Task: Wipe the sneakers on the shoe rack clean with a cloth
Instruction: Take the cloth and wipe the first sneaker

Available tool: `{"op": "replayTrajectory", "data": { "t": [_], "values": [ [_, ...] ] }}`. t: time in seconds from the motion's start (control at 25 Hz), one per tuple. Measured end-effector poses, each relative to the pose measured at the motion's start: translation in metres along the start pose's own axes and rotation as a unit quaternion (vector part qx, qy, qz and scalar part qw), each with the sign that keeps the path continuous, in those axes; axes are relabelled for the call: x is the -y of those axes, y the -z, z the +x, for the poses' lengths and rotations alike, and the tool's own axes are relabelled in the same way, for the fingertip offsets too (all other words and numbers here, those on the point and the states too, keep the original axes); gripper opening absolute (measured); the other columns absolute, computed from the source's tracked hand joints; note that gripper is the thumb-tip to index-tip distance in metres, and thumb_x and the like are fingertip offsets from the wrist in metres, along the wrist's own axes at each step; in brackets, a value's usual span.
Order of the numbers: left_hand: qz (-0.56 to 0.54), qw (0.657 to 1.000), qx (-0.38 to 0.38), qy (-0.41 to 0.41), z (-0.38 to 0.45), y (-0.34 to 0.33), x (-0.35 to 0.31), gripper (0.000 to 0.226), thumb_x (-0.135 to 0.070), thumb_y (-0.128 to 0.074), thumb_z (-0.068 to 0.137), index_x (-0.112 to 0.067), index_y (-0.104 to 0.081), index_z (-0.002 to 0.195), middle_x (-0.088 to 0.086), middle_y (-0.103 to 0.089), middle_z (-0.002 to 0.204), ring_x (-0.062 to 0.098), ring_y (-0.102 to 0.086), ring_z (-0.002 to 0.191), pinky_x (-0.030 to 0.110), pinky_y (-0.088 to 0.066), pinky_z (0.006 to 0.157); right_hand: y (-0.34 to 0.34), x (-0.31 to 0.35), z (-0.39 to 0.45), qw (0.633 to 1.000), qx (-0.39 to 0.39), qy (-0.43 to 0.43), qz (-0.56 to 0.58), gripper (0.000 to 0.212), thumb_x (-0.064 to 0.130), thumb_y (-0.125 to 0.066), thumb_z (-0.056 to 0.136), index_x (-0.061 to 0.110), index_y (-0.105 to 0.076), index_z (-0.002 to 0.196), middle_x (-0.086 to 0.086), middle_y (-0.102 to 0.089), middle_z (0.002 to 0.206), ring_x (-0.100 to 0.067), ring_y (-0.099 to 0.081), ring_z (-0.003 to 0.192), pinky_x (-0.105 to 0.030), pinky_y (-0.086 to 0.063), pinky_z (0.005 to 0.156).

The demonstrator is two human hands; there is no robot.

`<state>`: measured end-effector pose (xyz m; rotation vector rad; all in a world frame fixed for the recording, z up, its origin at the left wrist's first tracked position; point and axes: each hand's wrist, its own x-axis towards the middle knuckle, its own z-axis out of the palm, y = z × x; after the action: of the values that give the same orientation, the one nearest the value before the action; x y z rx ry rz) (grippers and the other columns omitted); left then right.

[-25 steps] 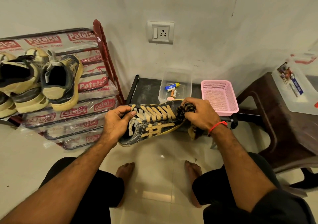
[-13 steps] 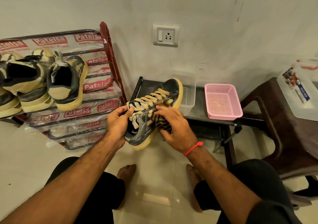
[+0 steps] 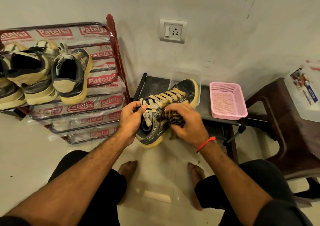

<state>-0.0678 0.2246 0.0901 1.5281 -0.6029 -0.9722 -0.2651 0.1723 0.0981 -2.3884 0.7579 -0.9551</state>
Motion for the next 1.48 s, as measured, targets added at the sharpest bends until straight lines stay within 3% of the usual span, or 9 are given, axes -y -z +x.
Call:
{"op": "replayTrajectory", "data": {
  "t": [0.16,0.32,0.4,0.56,0.68,0.88,1.28,1.4,1.48],
  "values": [
    [0.027,0.999,0.025,-0.024,-0.005,0.003,-0.002,0.015,-0.013,-0.060,0.101,-0.018,-0.074,0.104,0.003,-0.079,0.103,0.025,-0.073,0.104,0.039,-0.058,0.093,-0.008,0.005,0.001,0.988,0.086,0.128,-0.020,0.042,0.013,-0.061,0.080,0.004,-0.064,0.121,-0.011,-0.064,0.122,-0.028,-0.056,0.117,-0.038,-0.040,0.108],
    [0.041,0.998,0.041,-0.029,-0.011,-0.007,-0.010,0.016,-0.012,-0.060,0.102,-0.010,-0.073,0.110,0.004,-0.079,0.100,0.015,-0.074,0.092,0.027,-0.059,0.081,0.022,-0.040,0.013,0.988,-0.079,-0.055,-0.120,0.047,0.003,-0.069,0.076,0.009,-0.063,0.122,-0.010,-0.064,0.122,-0.031,-0.053,0.119,-0.051,-0.046,0.101],
    [0.037,0.999,0.028,-0.026,-0.010,-0.010,-0.012,0.016,-0.012,-0.059,0.102,-0.011,-0.073,0.110,0.003,-0.079,0.100,0.014,-0.074,0.089,0.026,-0.059,0.079,0.016,-0.032,0.010,0.987,-0.092,-0.065,-0.116,0.050,-0.003,-0.070,0.072,0.009,-0.064,0.120,-0.009,-0.064,0.121,-0.029,-0.053,0.118,-0.051,-0.046,0.099],
    [-0.051,0.998,-0.022,0.030,-0.004,-0.001,-0.018,0.017,-0.011,-0.057,0.103,-0.011,-0.074,0.100,0.006,-0.078,0.095,0.018,-0.073,0.088,0.032,-0.062,0.080,-0.029,0.033,-0.011,0.993,0.059,0.096,0.018,0.047,0.000,-0.067,0.076,0.005,-0.063,0.123,-0.011,-0.062,0.123,-0.028,-0.053,0.117,-0.042,-0.043,0.105],
    [-0.108,0.991,-0.034,0.066,-0.003,0.008,-0.022,0.022,-0.006,-0.055,0.102,-0.010,-0.072,0.089,0.003,-0.076,0.077,0.015,-0.071,0.072,0.028,-0.061,0.064,-0.037,0.035,-0.004,0.975,0.092,0.201,-0.032,0.041,0.004,-0.062,0.080,0.000,-0.065,0.120,-0.017,-0.062,0.123,-0.034,-0.055,0.114,-0.040,-0.043,0.103],
    [-0.074,0.993,0.032,0.090,-0.004,0.012,-0.016,0.016,-0.011,-0.062,0.100,-0.008,-0.074,0.090,0.010,-0.077,0.085,0.020,-0.070,0.075,0.035,-0.058,0.073,0.022,-0.032,0.024,0.985,-0.124,-0.052,-0.106,0.048,-0.004,-0.065,0.076,0.010,-0.064,0.122,-0.011,-0.064,0.123,-0.030,-0.053,0.119,-0.049,-0.047,0.102],
    [0.004,0.997,0.068,0.036,-0.008,0.001,-0.015,0.017,-0.012,-0.061,0.101,-0.007,-0.074,0.109,0.007,-0.079,0.095,0.010,-0.074,0.078,0.023,-0.061,0.069,0.054,-0.052,0.030,0.954,-0.227,-0.189,-0.043,0.046,-0.004,-0.056,0.077,0.009,-0.064,0.120,-0.007,-0.066,0.114,-0.020,-0.060,0.107,-0.030,-0.049,0.099],
    [0.000,0.998,0.046,0.034,-0.005,0.005,-0.011,0.018,-0.011,-0.060,0.101,-0.006,-0.073,0.112,0.009,-0.079,0.098,0.010,-0.074,0.077,0.022,-0.059,0.066,0.036,-0.036,0.019,0.966,-0.169,-0.193,-0.029,0.043,0.000,-0.063,0.080,0.010,-0.064,0.121,-0.008,-0.065,0.115,-0.021,-0.060,0.107,-0.026,-0.051,0.096],
    [-0.023,0.999,0.023,0.039,-0.003,0.010,-0.011,0.018,-0.010,-0.059,0.101,-0.006,-0.073,0.111,0.011,-0.078,0.098,0.011,-0.074,0.075,0.023,-0.060,0.065,0.003,-0.007,0.006,0.988,-0.074,-0.133,-0.013,0.040,0.003,-0.068,0.080,0.012,-0.065,0.119,-0.006,-0.065,0.116,-0.022,-0.059,0.110,-0.035,-0.051,0.099]
  ]
}}
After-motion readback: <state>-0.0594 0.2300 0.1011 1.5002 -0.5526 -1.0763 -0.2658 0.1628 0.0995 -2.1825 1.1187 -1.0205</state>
